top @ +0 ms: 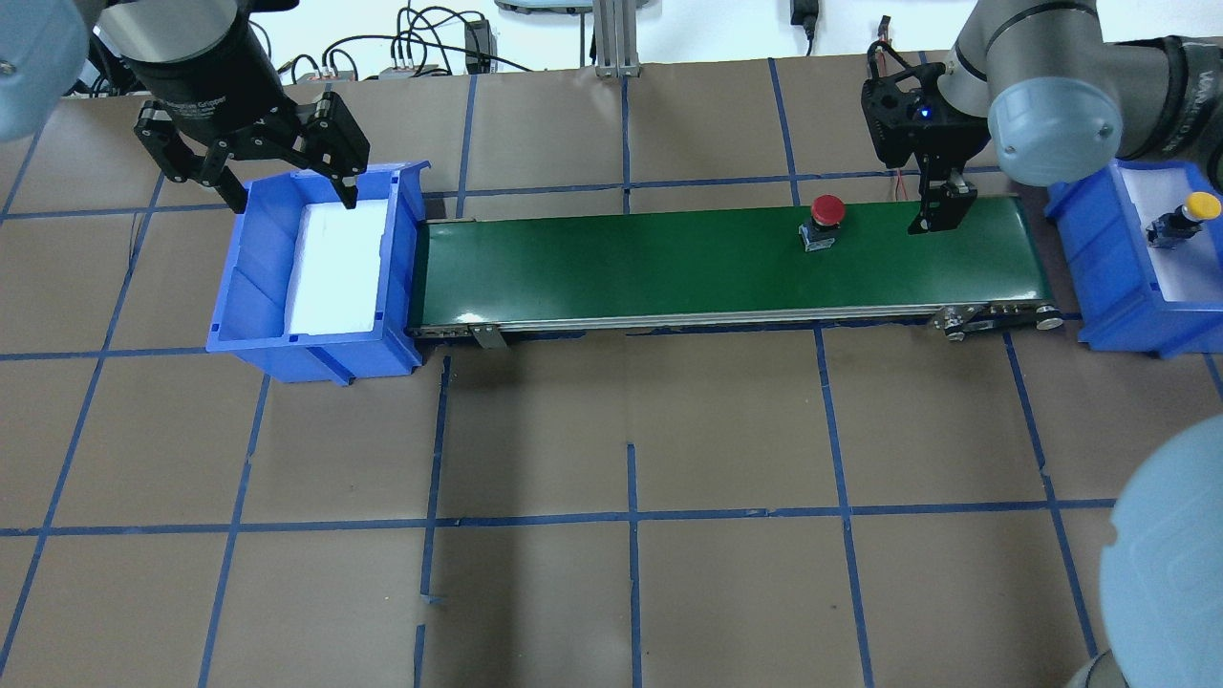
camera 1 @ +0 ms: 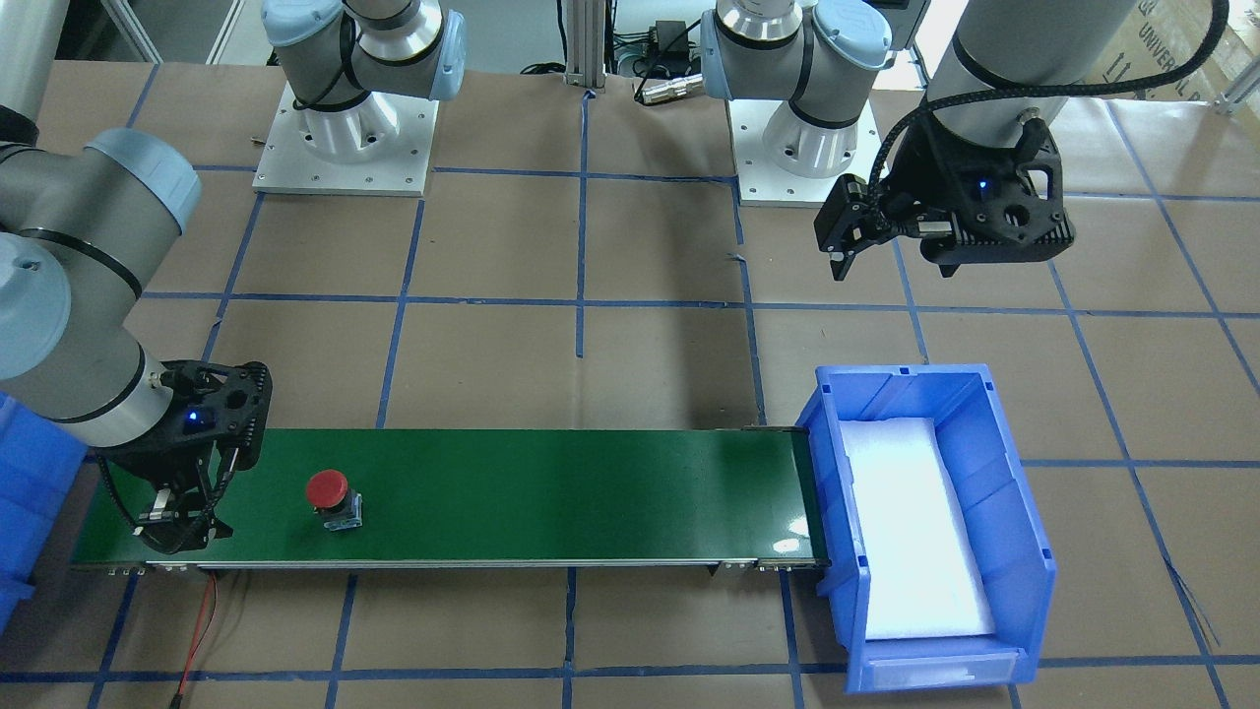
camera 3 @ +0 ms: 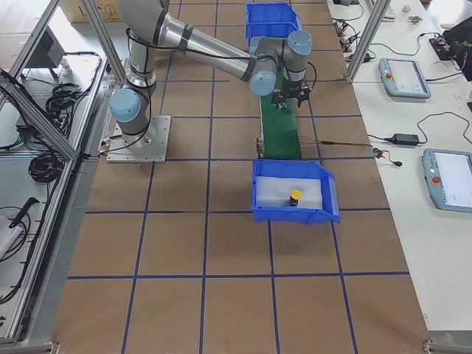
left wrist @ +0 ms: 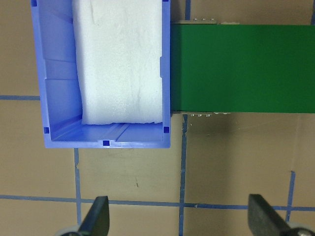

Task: Transport two buttons from left to right
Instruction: 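Move the right gripper back above the belt end toward the red button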

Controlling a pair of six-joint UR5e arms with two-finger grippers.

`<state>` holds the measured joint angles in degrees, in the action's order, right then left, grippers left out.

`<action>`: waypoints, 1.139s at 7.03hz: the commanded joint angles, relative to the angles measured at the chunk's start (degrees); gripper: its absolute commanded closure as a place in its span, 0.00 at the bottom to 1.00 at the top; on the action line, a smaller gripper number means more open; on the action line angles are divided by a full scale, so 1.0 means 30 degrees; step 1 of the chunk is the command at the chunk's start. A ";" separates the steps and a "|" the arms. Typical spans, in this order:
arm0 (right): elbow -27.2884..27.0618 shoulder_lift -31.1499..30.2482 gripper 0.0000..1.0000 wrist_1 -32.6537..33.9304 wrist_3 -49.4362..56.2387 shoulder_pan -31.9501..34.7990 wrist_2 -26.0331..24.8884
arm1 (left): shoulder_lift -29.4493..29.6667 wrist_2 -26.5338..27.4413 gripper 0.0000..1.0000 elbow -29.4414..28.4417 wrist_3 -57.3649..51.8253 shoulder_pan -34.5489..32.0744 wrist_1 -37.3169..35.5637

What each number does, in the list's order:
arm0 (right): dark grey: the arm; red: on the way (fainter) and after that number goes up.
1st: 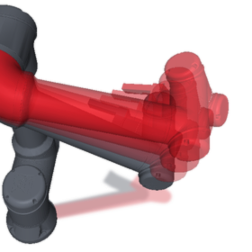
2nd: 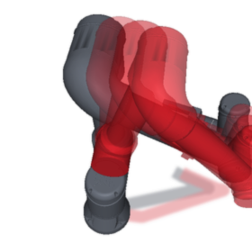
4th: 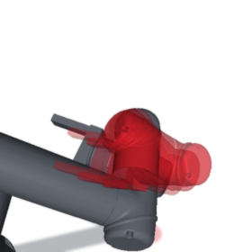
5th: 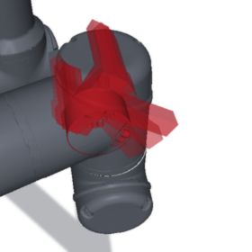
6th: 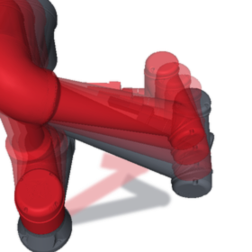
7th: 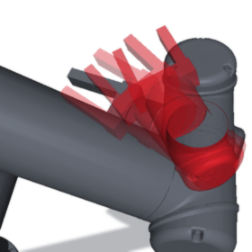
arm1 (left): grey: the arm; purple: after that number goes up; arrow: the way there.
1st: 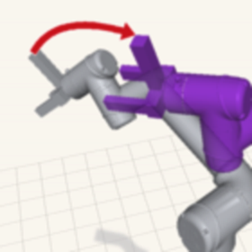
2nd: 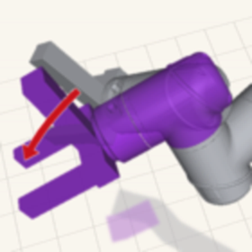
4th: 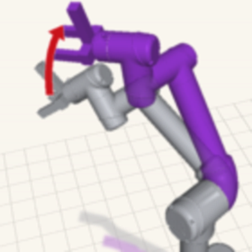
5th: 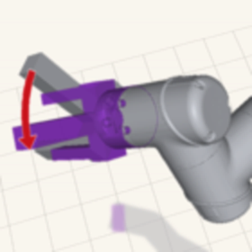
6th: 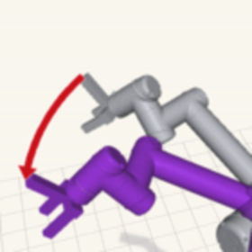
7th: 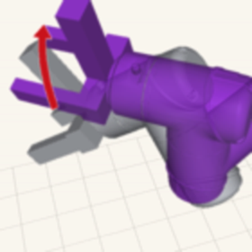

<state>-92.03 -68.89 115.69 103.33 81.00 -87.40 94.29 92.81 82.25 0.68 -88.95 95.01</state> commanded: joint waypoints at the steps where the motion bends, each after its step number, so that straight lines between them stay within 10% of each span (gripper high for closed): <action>1: -0.0930 -0.0004 0.00 0.1275 -0.0197 -0.0134 0.0012 | -0.0052 0.0000 0.00 0.0006 0.0008 0.0000 0.0000; 8: -0.1109 -0.0150 0.00 0.1543 -0.1017 0.0041 -0.0017 | 0.0181 0.0029 0.00 -0.0024 0.0008 -0.0029 -0.0029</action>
<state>-95.39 -69.19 120.30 100.67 81.06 -87.38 94.70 93.02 82.18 0.70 -89.01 94.95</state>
